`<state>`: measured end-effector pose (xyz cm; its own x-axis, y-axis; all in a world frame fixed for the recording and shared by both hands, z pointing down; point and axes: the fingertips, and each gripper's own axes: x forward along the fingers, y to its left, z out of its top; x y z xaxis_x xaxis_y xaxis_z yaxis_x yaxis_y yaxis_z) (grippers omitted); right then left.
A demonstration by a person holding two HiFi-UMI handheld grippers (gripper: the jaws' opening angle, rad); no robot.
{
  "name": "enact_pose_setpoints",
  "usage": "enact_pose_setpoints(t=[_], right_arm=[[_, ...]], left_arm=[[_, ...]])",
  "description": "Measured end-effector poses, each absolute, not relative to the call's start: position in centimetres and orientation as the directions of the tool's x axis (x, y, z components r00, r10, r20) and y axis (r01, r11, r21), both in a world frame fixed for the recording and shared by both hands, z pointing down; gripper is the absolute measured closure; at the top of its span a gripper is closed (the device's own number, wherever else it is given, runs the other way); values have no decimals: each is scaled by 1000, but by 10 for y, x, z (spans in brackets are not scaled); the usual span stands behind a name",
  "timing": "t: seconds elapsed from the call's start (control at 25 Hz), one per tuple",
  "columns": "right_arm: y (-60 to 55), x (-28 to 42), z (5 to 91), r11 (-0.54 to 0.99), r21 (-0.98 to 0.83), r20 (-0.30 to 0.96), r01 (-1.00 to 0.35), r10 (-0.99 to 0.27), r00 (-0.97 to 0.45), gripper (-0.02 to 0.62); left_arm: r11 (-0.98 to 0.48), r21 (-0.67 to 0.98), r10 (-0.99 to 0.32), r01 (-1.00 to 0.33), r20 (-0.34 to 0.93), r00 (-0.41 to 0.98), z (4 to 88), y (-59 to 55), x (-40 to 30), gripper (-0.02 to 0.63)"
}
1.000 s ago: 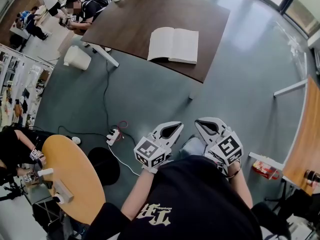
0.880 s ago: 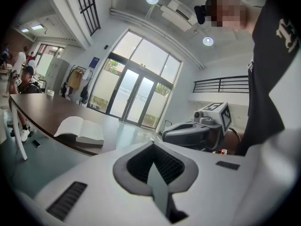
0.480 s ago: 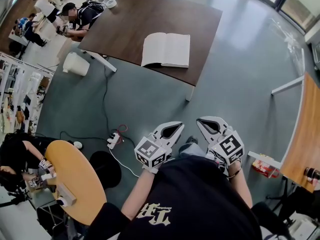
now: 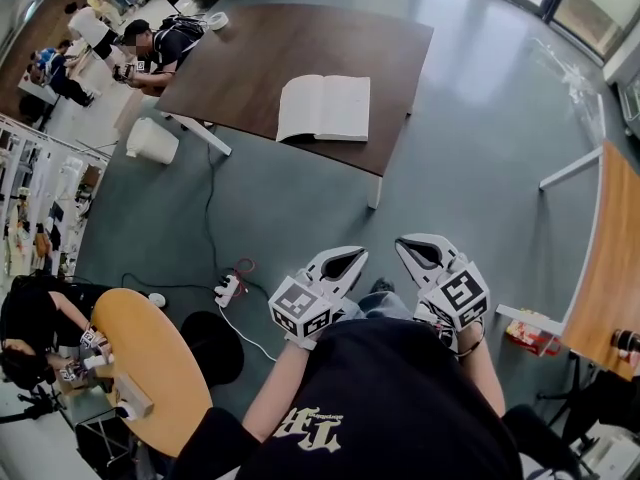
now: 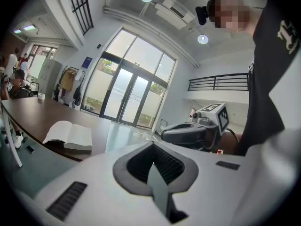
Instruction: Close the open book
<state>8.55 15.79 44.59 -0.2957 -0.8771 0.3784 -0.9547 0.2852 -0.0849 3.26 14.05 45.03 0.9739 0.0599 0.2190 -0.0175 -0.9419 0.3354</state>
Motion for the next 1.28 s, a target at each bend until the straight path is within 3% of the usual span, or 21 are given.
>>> enact_pose_setpoints(t=[1.28], right_arm=[[198,104,453,181,-90,384,-979,-901,-202,606]], left_arm=[[-945,321,124,57,192,974,453,166,47,601]])
